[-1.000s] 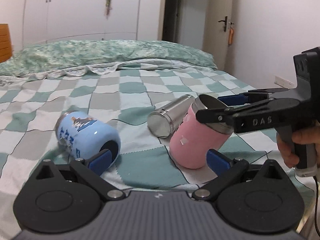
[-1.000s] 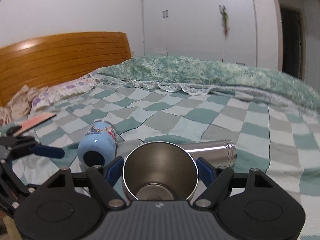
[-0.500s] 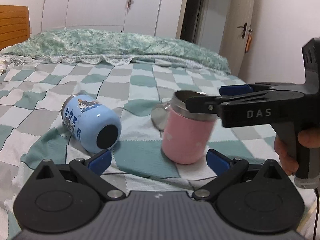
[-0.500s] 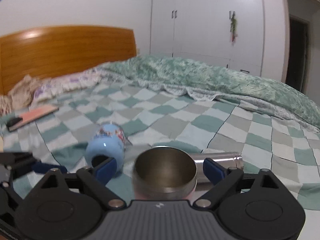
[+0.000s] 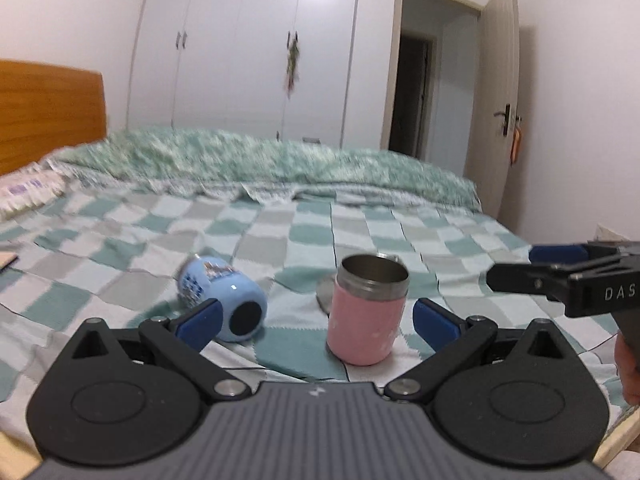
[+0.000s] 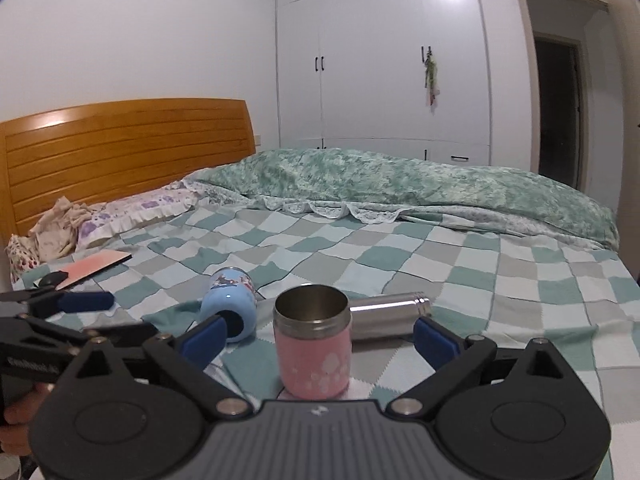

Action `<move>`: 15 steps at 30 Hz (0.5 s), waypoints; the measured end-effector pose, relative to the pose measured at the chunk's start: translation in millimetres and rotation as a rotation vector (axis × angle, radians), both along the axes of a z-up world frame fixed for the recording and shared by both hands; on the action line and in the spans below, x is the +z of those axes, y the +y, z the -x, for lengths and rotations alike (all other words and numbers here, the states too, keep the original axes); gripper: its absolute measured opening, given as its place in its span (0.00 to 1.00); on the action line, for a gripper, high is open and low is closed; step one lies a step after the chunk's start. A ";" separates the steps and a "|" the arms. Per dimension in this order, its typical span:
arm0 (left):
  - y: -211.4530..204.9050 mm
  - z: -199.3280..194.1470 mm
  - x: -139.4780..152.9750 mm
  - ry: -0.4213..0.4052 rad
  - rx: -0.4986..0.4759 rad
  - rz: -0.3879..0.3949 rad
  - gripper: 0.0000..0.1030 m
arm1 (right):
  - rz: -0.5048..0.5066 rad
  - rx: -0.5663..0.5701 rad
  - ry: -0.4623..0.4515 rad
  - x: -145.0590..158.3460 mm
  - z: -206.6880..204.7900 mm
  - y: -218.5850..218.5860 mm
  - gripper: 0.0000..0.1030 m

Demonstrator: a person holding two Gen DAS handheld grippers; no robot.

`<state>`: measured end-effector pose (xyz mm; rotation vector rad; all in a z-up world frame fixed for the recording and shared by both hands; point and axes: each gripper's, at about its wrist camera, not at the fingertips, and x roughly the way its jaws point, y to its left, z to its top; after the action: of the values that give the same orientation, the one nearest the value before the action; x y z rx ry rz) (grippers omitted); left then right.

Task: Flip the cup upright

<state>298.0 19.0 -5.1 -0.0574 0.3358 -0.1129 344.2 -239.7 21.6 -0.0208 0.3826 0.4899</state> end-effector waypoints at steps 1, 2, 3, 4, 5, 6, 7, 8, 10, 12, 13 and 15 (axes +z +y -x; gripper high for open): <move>-2.1 11.3 3.6 -0.015 0.010 -0.003 1.00 | -0.004 0.002 0.000 1.2 6.8 -2.2 0.97; -3.6 20.5 7.0 -0.025 0.012 -0.005 1.00 | -0.007 0.003 -0.001 2.7 14.8 -4.3 0.97; -5.4 30.6 10.3 -0.037 0.015 -0.009 1.00 | -0.011 0.001 -0.003 4.2 23.7 -6.8 0.97; -8.1 41.0 13.5 -0.051 0.022 -0.014 1.00 | -0.015 0.002 -0.009 5.5 32.4 -8.7 0.97; -11.3 52.6 17.1 -0.065 0.029 -0.016 1.00 | -0.018 0.001 -0.012 6.5 41.1 -10.3 0.98; -13.9 63.6 20.0 -0.075 0.034 -0.012 1.00 | -0.020 -0.001 -0.013 7.8 50.8 -12.1 0.98; -16.4 74.8 22.7 -0.082 0.039 -0.009 1.00 | -0.023 -0.002 -0.015 9.3 60.5 -13.7 0.98; -18.2 84.9 25.0 -0.088 0.047 -0.006 1.00 | -0.026 -0.004 -0.015 10.8 68.7 -14.4 0.98; -21.9 108.1 29.3 -0.104 0.048 -0.007 1.00 | -0.031 -0.004 -0.015 14.3 86.7 -17.4 0.98; -24.0 131.6 33.1 -0.120 0.054 -0.009 1.00 | -0.035 0.003 -0.016 16.8 107.3 -21.5 1.00; -24.1 143.6 34.6 -0.129 0.057 -0.007 1.00 | -0.038 0.004 -0.020 18.1 118.2 -23.3 1.00; -21.9 162.5 36.1 -0.136 0.068 -0.002 1.00 | -0.035 0.012 -0.034 19.8 138.9 -25.2 1.00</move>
<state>135.5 -3.0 30.9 -0.0589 0.1974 -0.0488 205.3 -264.8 41.3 0.0026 0.3410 0.5074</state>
